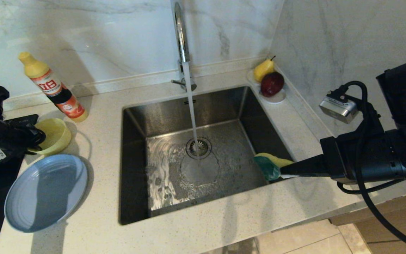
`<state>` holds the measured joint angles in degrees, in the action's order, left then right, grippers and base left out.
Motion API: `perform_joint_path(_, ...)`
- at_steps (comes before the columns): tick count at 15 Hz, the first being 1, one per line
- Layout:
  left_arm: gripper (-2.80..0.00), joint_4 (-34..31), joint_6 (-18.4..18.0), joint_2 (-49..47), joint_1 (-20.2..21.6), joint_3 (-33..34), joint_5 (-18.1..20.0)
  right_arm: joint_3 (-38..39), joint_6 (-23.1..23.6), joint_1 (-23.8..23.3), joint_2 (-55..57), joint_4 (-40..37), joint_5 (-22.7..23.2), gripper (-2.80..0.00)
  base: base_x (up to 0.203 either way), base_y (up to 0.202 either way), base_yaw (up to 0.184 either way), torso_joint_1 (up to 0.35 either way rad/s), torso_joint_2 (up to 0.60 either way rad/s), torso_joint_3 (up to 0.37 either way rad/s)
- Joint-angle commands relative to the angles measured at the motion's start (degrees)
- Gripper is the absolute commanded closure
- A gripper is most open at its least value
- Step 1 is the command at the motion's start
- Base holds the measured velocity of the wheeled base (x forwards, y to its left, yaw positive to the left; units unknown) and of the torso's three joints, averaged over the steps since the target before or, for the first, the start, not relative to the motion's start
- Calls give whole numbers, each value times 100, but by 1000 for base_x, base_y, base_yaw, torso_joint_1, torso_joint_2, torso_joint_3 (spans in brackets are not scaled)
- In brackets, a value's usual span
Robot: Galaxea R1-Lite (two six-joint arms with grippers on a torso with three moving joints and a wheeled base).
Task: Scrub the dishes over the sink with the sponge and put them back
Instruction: Wash the bowl
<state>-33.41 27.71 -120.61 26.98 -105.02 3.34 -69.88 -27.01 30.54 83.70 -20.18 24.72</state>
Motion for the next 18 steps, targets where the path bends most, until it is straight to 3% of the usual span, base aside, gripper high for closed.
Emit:
perform_joint_path(1, 0, -34, 56, 36, 9, -149, -13, 0, -14, 4, 6, -4, 16, 0, 0, 0, 0, 0, 0, 0)
perform_joint_path(9, 0, -143, 51, 548, 234, -239, -27, 0, -14, 4, -47, -13, 24, 0, 0, 0, 0, 0, 0, 0)
perform_joint_path(14, 0, -454, -143, 1281, 696, -201, -8, -8, -23, 4, -106, -13, 24, 0, 0, 0, 0, 0, 0, 0)
perform_joint_path(18, 0, -779, -250, 2147, 808, -121, 503, 0, -32, 4, -139, -13, 24, 0, 0, 0, 0, 0, 0, 0)
